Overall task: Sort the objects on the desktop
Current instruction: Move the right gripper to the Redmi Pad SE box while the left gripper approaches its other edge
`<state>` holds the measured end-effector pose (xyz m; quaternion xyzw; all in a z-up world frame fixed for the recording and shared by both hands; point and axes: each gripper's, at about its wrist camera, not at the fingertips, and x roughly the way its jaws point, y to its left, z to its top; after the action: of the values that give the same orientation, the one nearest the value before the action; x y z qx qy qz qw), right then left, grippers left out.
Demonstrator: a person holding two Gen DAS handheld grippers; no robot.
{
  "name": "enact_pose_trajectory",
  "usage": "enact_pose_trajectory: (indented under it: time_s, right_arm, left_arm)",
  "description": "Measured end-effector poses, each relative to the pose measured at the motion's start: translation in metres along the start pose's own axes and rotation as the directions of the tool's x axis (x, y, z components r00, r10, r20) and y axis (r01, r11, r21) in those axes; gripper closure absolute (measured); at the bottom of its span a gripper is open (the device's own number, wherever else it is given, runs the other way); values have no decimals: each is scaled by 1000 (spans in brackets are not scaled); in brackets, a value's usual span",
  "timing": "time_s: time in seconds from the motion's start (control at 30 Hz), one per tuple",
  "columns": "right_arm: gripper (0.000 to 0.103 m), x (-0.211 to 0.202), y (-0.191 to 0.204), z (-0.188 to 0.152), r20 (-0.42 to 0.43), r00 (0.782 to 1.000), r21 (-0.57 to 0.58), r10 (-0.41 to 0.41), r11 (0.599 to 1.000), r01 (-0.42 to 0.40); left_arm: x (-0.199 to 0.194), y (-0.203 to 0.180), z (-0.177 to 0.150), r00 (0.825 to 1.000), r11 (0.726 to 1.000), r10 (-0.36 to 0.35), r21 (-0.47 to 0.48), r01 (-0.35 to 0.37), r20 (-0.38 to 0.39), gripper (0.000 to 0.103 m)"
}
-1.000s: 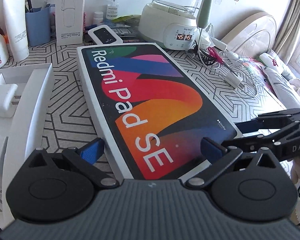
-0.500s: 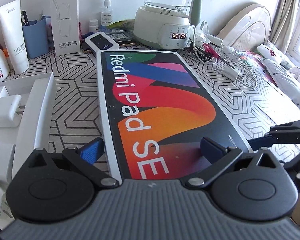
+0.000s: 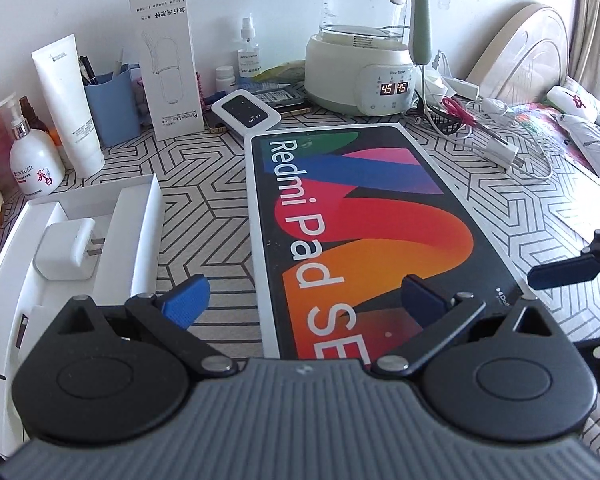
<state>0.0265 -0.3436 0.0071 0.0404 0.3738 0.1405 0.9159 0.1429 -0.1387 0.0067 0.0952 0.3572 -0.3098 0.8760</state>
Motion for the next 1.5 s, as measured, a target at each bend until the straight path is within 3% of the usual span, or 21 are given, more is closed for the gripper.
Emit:
enact_pose_trajectory:
  time_s: [0.17,0.23,0.47,0.73,0.93,1.07,1.23,1.33,1.43,1.5]
  right_arm:
    - [25,13,-6,-2,-20,1000,33,11,999,-10]
    - [19,17,-6,-5,-16,1000,39,12,999,-11]
    - [18,19,-3,-10,-12,1000,21,0,1000,0]
    - [18,21,7,-19,24,998,-18,-66,998,66]
    - [20,24,-1,-27,-4,999,38,-50,998,50]
    - [20,14,-5,-28,7,998,44,-65,997,64]
    - [20,11,-10,-24,15,998,57,-53,997,52]
    - [20,13,-10,-18,0,999,44,-33,999,33]
    - [20,19,-7,-11,-10,1000,26,-5,1000,5]
    - [22,24,-2,-9,-7,1000,11,6,1000,-5]
  left_arm:
    - [3,-3,-1,999,999,-50,1,50,-20,0]
    - [4,-5,-2,997,998,-66,4,66,-26,0]
    - [2,-8,-4,998,998,-65,18,65,-13,0]
    - [5,-10,-5,998,998,-59,31,59,3,0]
    - [9,-1,-4,997,997,-77,-21,77,-9,0]
    - [6,4,-4,1000,999,-21,-43,21,-7,0]
    - [-18,10,-20,996,997,79,17,-80,50,0]
    - [-40,18,-38,997,999,36,-2,-36,64,0]
    - [-50,28,-40,997,994,-55,-94,60,62,0]
    - [-51,28,-38,996,990,-73,-115,79,55,0]
